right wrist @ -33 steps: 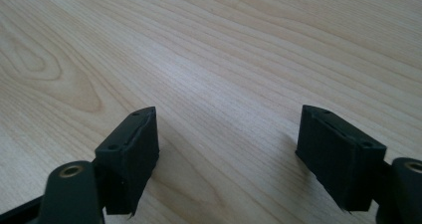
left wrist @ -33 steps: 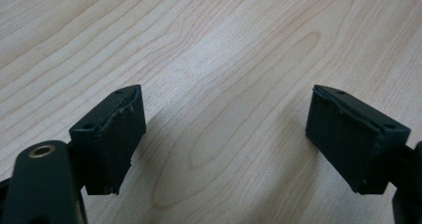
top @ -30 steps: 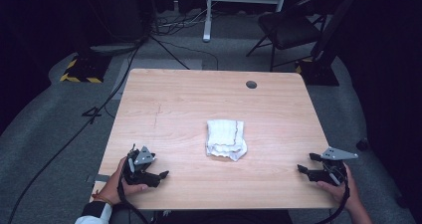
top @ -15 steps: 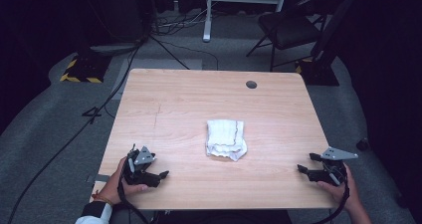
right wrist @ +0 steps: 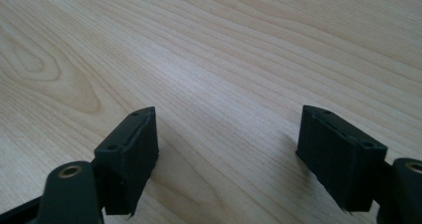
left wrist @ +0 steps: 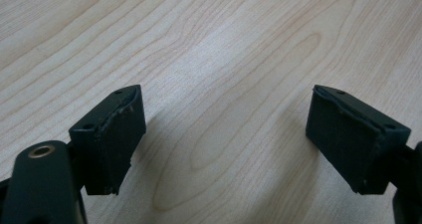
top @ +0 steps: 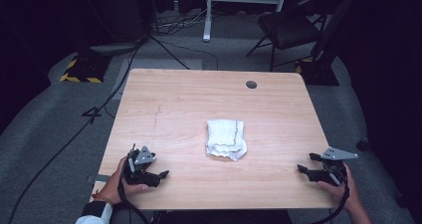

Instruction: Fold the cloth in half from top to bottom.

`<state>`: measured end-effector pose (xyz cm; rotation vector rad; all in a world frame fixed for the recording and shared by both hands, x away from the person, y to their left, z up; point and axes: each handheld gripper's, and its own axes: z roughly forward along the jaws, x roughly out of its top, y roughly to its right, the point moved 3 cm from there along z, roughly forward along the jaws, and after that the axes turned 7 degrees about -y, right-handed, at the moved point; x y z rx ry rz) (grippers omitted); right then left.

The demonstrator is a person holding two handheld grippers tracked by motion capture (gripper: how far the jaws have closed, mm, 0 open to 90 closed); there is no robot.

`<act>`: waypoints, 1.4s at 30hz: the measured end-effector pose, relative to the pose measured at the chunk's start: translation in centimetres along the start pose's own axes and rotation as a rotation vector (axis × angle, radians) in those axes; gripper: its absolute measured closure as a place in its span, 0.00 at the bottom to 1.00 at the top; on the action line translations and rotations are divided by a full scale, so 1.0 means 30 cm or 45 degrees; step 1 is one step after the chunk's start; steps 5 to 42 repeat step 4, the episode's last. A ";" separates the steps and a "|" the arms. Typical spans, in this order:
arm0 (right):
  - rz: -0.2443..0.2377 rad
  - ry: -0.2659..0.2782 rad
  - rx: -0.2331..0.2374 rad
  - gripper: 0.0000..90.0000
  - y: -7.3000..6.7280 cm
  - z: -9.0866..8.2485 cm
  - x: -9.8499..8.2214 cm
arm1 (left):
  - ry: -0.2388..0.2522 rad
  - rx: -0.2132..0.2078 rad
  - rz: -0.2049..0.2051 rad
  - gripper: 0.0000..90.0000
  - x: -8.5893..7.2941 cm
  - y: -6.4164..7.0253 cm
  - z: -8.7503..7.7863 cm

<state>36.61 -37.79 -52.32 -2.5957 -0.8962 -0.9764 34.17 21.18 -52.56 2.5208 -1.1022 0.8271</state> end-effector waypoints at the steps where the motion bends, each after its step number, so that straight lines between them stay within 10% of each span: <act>1: 0.000 0.000 0.000 0.27 0.000 0.000 0.000 | -0.001 0.001 0.001 0.18 0.000 0.000 0.000; 42: 0.000 0.000 0.000 0.27 0.000 0.000 0.000 | 0.000 0.004 -0.001 0.18 0.001 -0.001 0.000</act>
